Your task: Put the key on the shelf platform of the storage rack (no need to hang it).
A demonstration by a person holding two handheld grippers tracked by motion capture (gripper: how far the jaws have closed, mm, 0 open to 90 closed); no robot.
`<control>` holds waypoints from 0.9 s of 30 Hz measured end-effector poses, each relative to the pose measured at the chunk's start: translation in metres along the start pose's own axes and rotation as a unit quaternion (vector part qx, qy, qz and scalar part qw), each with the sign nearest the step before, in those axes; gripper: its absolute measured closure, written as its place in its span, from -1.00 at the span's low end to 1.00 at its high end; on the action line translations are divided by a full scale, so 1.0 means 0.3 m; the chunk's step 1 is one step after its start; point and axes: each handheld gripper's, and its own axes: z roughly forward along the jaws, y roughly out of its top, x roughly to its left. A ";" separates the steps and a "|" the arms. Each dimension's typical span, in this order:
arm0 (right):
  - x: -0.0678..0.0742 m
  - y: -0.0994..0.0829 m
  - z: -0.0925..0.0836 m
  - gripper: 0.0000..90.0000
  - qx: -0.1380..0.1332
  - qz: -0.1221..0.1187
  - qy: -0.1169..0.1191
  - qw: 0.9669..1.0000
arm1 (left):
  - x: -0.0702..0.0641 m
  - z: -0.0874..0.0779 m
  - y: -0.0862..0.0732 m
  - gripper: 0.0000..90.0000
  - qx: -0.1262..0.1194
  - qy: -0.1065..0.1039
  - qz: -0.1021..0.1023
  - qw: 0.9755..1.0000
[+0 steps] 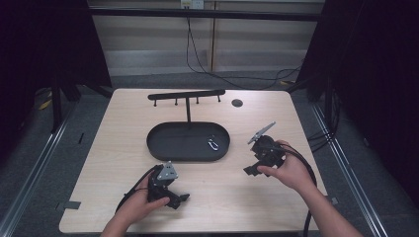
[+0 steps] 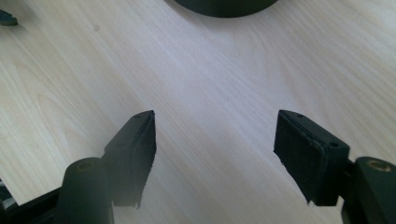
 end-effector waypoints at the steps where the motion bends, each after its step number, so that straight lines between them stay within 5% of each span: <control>1: 0.000 -0.005 0.001 -0.33 -0.001 -0.002 0.002 1.000 | 0.000 0.000 0.000 -1.00 0.000 0.000 0.000 1.000; 27: -0.036 -0.152 0.037 -0.34 0.000 0.013 0.006 1.000 | 0.000 0.000 0.000 -1.00 0.000 0.000 0.000 1.000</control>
